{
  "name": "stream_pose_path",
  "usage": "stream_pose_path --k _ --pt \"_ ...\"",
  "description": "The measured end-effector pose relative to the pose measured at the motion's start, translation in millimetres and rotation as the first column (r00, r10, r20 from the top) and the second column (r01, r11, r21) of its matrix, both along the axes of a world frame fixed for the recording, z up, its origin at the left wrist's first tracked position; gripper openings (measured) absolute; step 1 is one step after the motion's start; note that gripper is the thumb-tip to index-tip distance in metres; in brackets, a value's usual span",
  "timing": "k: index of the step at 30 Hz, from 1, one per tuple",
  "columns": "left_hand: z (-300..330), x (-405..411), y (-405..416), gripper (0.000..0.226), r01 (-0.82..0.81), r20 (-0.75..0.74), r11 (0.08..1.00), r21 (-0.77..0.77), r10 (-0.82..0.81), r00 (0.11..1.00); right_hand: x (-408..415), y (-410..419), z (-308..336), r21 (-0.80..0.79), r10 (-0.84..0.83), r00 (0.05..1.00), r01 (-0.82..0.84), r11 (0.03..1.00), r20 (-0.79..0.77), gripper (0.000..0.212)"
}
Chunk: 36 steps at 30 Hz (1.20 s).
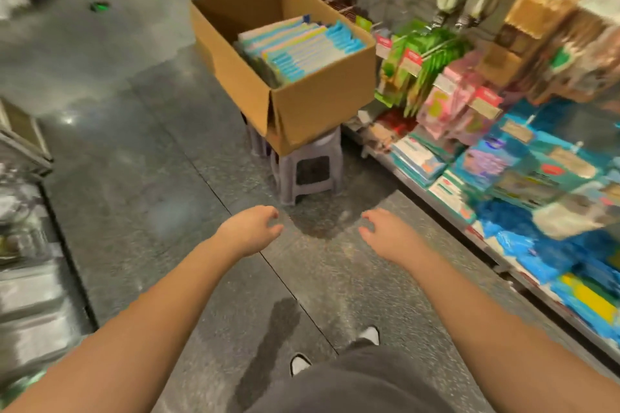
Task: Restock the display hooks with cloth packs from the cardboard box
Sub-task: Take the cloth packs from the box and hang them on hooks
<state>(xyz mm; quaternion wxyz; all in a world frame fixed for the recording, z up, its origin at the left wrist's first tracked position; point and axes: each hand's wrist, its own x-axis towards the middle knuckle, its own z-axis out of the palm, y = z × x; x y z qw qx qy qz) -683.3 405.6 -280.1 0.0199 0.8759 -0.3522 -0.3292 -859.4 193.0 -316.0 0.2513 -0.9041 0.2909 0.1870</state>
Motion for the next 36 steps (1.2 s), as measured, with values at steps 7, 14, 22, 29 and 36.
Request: stream_pose_path --k 7,14,22,29,36 --pt "3 121 -34 0.043 -0.024 0.057 0.998 -0.064 0.028 0.998 131 -34 -4 -0.008 0.027 0.997 -0.027 1.0 0.074 0.047" --pt "8 273 -107 0.036 -0.064 0.062 0.985 -0.162 0.075 0.995 288 -103 -16 0.032 0.047 0.986 -0.053 0.998 0.159 0.042" --pt "18 428 -197 0.032 -0.168 0.022 0.967 -0.193 0.176 0.984 436 -184 2 0.055 0.047 0.988 -0.056 0.997 0.146 0.043" --pt "-8 553 -276 0.031 -0.18 0.025 0.947 -0.267 0.194 0.981 541 -230 -18 -0.023 -0.021 0.991 0.024 0.999 0.132 0.04" --pt "-60 672 -357 0.05 -0.02 0.057 0.979 -0.203 0.032 0.998 652 -268 -43 -0.085 -0.215 0.97 0.225 0.971 0.114 0.041"
